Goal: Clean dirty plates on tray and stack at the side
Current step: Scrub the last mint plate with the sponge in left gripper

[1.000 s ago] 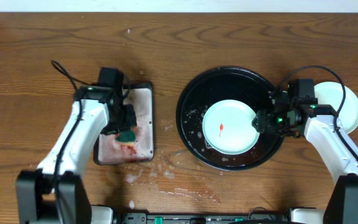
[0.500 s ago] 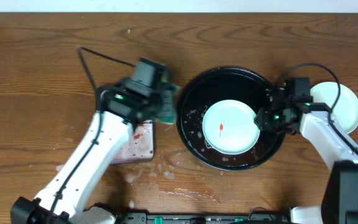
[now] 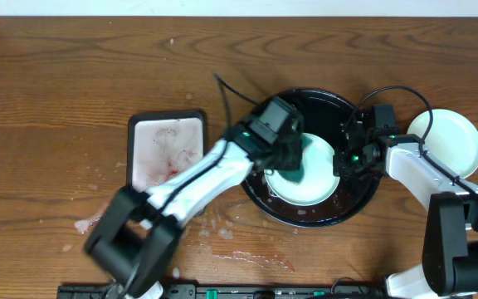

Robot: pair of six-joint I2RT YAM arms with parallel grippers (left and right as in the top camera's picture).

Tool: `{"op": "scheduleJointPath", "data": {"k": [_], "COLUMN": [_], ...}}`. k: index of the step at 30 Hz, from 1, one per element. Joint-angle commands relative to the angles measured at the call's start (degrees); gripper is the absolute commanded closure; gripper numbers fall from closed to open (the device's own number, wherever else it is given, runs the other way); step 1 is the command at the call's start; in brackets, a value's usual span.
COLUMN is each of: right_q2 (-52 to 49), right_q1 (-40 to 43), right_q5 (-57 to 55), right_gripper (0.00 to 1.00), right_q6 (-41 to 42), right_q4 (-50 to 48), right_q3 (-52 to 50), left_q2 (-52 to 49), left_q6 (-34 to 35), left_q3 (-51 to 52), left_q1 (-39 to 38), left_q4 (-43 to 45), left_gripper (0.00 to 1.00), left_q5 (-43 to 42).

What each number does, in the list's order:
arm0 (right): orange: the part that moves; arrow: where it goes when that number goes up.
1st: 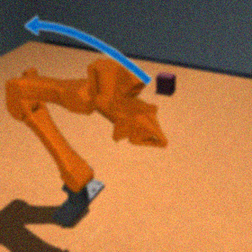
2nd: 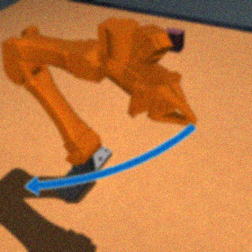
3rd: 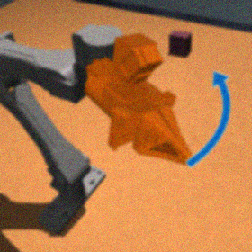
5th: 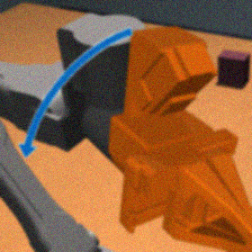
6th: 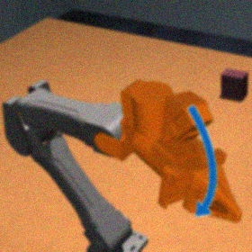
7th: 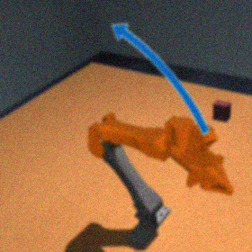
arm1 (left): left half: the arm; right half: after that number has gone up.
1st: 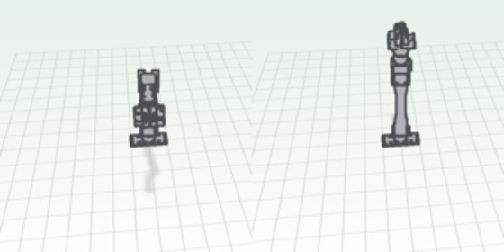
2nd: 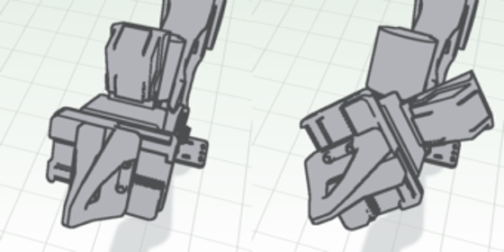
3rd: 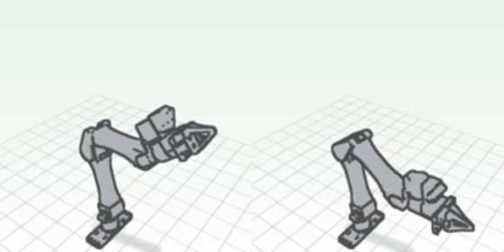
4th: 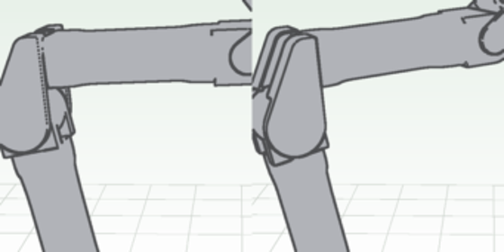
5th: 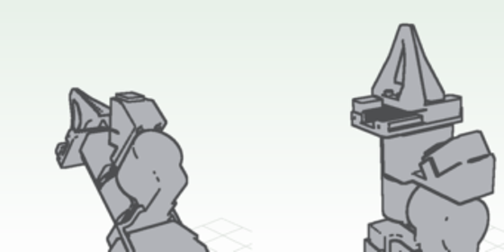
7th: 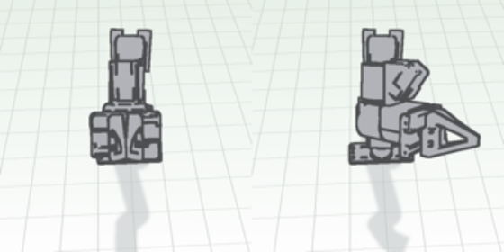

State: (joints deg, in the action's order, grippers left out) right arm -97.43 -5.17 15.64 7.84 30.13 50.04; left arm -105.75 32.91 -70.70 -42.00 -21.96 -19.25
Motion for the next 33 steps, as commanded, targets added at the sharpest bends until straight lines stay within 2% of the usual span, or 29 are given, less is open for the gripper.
{"op": "scheduleJointPath", "data": {"k": [1,5,10,13,15,17,26,29,33], "right_q2": [-0.68,-0.68,-0.68,-0.68,-0.68,-0.68,-0.68,-0.68,-0.68], "right_q1": [-0.94,-0.94,-0.96,-0.96,-0.94,-0.94,-0.94,-0.94,-0.94], "right_q5": [-0.85,-0.81,-0.83,-0.83,-0.83,-0.85,-0.85,-0.83,-0.83], "right_gripper": [0.99,0.99,0.99,0.99,0.99,0.99,0.99,0.99,0.99], "right_q6": [-0.2,-0.2,-0.24,-0.24,-0.24,-0.24,-0.24,-0.24,-0.22], "right_q4": [1.16,1.16,2.03,2.03,2.03,2.03,2.03,2.03,2.03], "right_q3": [-0.52,-0.52,-0.52,-0.52,-0.52,-0.52,-0.52,-0.52,-0.52], "left_q2": [-3.63,-7.06,-6.95,-6.95,-6.95,-6.97,-10.29,-11.82,-12.0], "left_q6": [2.93,2.95,2.58,1.03,1.05,1.07,4.52,4.5,2.93], "left_q3": [-1.07,-1.07,-2.56,-3.58,-3.8,-3.8,-3.78,-3.8,-3.8], "left_q1": [-0.74,-0.28,0.85,0.96,0.9,0.79,-0.44,-2.54,-4.9], "left_q4": [1.2,0.74,-9.77,-14.99,-15.69,-14.45,1.95,4.81,4.04], "left_gripper": [0.93,0.93,0.93,0.93,0.93,0.92,0.92,0.93,0.93], "left_q5": [-2.23,1.42,20.11,27.82,29.18,26.21,-5.77,-9.4,-9.92]}}
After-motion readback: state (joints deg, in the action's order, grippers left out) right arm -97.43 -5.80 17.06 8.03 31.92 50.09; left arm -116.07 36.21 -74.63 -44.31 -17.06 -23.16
